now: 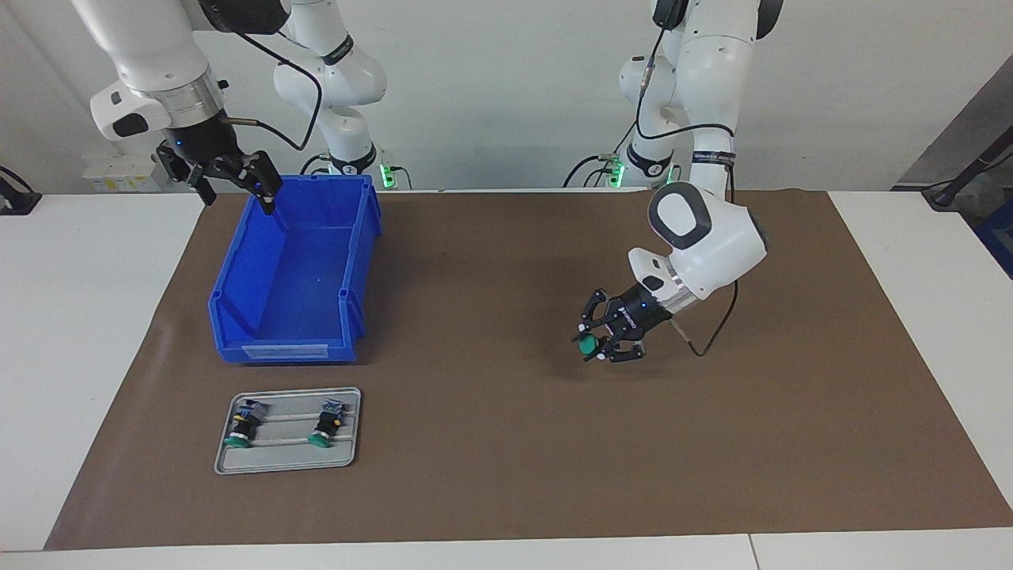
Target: Place and press button with both arms
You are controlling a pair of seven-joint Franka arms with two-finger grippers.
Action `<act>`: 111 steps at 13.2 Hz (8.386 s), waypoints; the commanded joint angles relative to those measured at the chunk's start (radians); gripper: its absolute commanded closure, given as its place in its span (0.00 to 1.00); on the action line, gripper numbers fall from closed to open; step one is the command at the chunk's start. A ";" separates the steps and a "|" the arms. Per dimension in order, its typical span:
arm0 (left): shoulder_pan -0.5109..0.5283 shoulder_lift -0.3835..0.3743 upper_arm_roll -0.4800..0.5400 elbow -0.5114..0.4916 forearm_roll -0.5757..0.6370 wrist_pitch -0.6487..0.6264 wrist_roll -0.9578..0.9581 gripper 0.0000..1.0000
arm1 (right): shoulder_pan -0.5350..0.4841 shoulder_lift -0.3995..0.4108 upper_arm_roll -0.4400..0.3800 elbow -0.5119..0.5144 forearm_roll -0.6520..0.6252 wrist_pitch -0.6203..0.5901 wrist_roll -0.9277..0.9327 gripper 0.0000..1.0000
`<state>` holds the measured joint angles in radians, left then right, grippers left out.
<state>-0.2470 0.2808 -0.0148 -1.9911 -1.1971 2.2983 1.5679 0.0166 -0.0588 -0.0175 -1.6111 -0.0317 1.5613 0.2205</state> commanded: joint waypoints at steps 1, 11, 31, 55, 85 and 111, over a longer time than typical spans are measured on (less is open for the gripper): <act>0.055 -0.083 -0.008 -0.107 -0.053 -0.057 0.078 1.00 | -0.003 -0.022 -0.004 -0.024 0.023 -0.004 0.019 0.00; 0.081 -0.158 -0.007 -0.273 -0.242 -0.111 0.296 1.00 | 0.062 -0.027 -0.078 -0.021 0.023 -0.003 0.014 0.00; 0.086 -0.190 -0.010 -0.272 -0.370 -0.226 0.274 1.00 | 0.059 -0.038 -0.070 -0.026 0.013 0.005 -0.126 0.00; 0.028 -0.086 -0.014 -0.039 -0.259 -0.356 0.582 1.00 | 0.063 -0.038 -0.068 -0.023 0.023 0.040 -0.222 0.00; 0.015 0.268 -0.036 0.170 -0.364 -0.478 0.471 1.00 | 0.063 -0.038 -0.068 -0.023 0.023 0.039 -0.222 0.00; 0.005 0.290 -0.036 0.055 -0.325 -0.603 0.600 1.00 | 0.063 -0.039 -0.068 -0.023 0.023 0.040 -0.222 0.00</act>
<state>-0.2405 0.5809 -0.0552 -1.9151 -1.5283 1.6980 2.1411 0.0853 -0.0764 -0.0857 -1.6116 -0.0317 1.5928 0.0279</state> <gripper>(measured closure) 0.612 0.000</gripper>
